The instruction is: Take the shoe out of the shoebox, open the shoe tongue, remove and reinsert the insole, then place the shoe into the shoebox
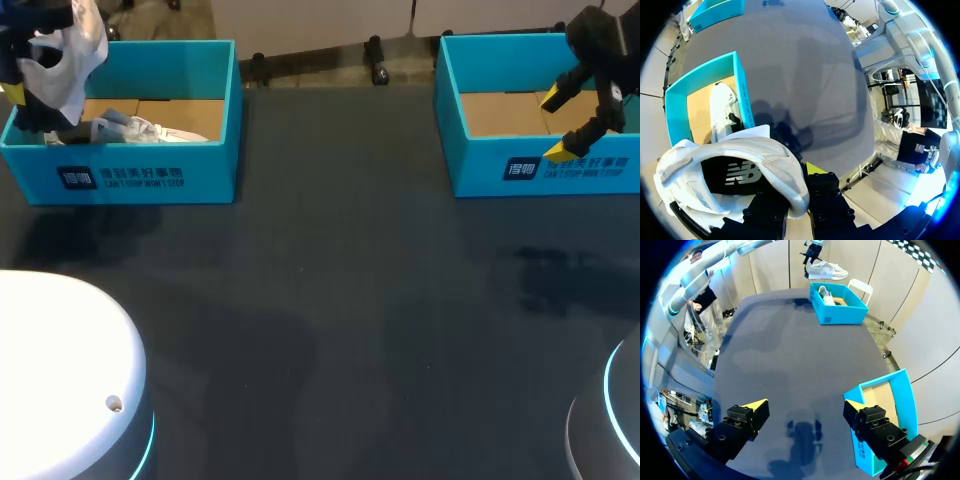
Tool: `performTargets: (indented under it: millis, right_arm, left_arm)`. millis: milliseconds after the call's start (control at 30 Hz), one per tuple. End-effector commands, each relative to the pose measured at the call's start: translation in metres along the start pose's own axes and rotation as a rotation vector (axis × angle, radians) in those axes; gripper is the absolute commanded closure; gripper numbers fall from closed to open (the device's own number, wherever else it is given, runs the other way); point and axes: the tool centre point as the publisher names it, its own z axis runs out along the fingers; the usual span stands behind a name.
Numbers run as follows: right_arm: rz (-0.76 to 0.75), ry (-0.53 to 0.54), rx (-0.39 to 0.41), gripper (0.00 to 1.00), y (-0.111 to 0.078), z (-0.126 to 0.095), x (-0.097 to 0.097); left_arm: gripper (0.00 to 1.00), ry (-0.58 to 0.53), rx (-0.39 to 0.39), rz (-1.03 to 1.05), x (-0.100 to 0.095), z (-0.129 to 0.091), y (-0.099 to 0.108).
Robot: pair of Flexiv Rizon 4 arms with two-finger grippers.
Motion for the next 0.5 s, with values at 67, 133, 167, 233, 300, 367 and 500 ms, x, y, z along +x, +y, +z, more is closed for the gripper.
performTargets:
  millis: [67, 133, 167, 233, 300, 367, 500]
  right_arm:
    - [0.001, 0.002, 0.003, 0.0, 0.0006, 0.0007, -0.0012]
    - [0.001, 0.002, 0.003, 0.0, 0.0006, 0.0007, -0.0012]
    - [0.001, 0.002, 0.003, 0.0, 0.0006, 0.0007, -0.0012]
    - [0.001, 0.002, 0.003, 0.0, 0.0006, 0.0007, -0.0012]
    - [0.001, 0.002, 0.003, 0.0, 0.0006, 0.0007, -0.0012]
    - [0.001, 0.002, 0.003, 0.0, 0.0006, 0.0007, -0.0012]
    - [0.001, 0.002, 0.003, 0.0, 0.0006, 0.0007, -0.0012]
  left_arm:
    - [1.0, -0.002, -0.002, 0.0, 0.0011, -0.0011, 0.0004]
    - [1.0, -0.002, -0.002, 0.0, 0.0011, -0.0011, 0.0004]
    - [1.0, -0.002, -0.002, 0.0, 0.0011, -0.0011, 0.0004]
    - [1.0, -0.002, -0.002, 0.0, 0.0011, -0.0011, 0.0004]
    - [1.0, -0.002, -0.002, 0.0, 0.0011, -0.0011, 0.0004]
    - [1.0, -0.002, -0.002, 0.0, 0.0011, -0.0011, 0.0004]
    - [1.0, -0.011, -0.033, 0.006, 0.0036, -0.0015, 0.0086]
